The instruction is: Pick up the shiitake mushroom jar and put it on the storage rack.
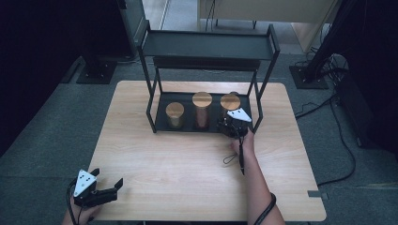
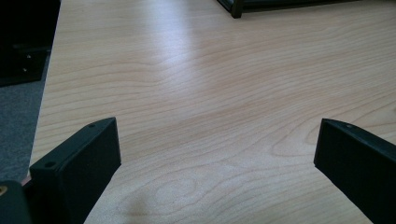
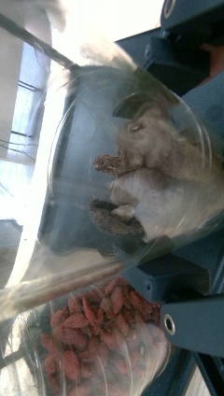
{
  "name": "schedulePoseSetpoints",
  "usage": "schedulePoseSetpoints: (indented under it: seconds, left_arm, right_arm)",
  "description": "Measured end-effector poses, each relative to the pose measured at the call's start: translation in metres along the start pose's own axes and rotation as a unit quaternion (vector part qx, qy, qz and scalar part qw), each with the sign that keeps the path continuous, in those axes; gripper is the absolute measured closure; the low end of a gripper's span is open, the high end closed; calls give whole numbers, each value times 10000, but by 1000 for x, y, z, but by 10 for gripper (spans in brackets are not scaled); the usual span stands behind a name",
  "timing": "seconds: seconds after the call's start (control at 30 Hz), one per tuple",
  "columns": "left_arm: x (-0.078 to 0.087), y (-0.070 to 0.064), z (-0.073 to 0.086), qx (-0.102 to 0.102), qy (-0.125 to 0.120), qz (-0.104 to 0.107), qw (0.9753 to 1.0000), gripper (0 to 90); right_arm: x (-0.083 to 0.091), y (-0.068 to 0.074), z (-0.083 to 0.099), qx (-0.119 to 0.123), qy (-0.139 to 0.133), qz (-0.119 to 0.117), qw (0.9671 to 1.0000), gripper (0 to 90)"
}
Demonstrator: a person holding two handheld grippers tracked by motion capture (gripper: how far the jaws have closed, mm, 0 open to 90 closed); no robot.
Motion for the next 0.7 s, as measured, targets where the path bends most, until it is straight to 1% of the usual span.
schedulePoseSetpoints:
  seconds: [0.1, 0.17, 0.5, 0.67, 0.7]
  left_arm:
    - [0, 0, 0, -16, 7, -3, 10000, 6]
    - [0, 0, 0, -14, 5, -8, 10000, 6]
    - [0, -1, 0, -46, 23, -17, 10000, 6]
    - [-1, -1, 1, -57, 54, -31, 10000, 6]
    - [-1, -1, 1, -56, 56, -33, 10000, 6]
  right_arm:
    - [-1, -1, 2, -36, -10, 4, 10000, 254]
    - [-1, -2, 2, -103, -8, -5, 9999, 254]
    - [-4, -4, 2, -86, -66, -18, 9999, 252]
    - [-4, -5, 4, -102, -165, -23, 9998, 251]
    - [-5, -5, 5, -117, -123, -25, 9999, 240]
Point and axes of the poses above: each handheld gripper's, and its own axes: x roughly backward along the jaws, z roughly out of its underside, y roughly to its left, the point moved 10 cm from there along -x, roughly forward along the jaws, and after that the axes turned 2 degrees about -x, right-handed, at the moved point
